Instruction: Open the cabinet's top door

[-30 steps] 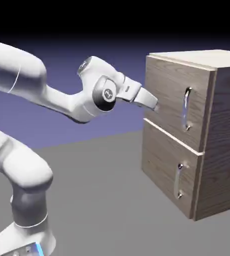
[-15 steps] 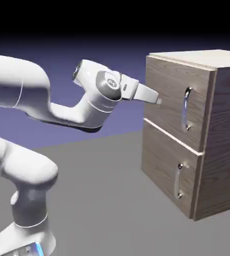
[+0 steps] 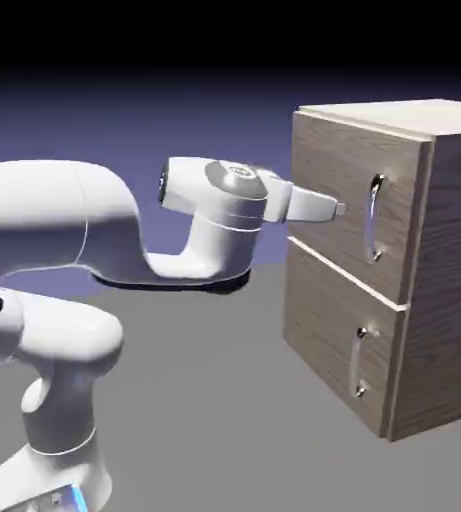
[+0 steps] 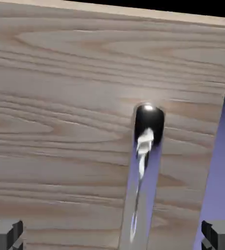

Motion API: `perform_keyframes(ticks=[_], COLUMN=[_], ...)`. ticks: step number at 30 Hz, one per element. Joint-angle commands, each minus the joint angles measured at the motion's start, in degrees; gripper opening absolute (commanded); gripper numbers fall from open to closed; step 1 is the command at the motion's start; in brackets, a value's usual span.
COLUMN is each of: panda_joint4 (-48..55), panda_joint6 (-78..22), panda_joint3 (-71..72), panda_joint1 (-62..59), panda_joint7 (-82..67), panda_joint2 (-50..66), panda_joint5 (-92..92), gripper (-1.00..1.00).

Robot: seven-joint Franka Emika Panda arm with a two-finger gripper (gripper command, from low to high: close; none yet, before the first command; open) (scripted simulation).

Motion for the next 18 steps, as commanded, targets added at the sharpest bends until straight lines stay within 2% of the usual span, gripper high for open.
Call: perform_keyframes(ticks=[1,13,15,18], panda_joint4=[0.25,3.26,3.27,8.34], panda_joint6=[-0.34,-4.37,-4.39,-5.09], panda_joint3=[-1.03,-13.31,-13.38,-16.62], panda_joint1=[0.94,12.24,12.30,18.53], panda_joint7=[1.68,21.86,21.97,22.29], panda_joint2=[-0.50,-6.44,-6.47,-4.87], panda_joint5=[-2.50,-32.38,-32.55,-33.49], gripper=[0.00,0.00,0.00,0.00])
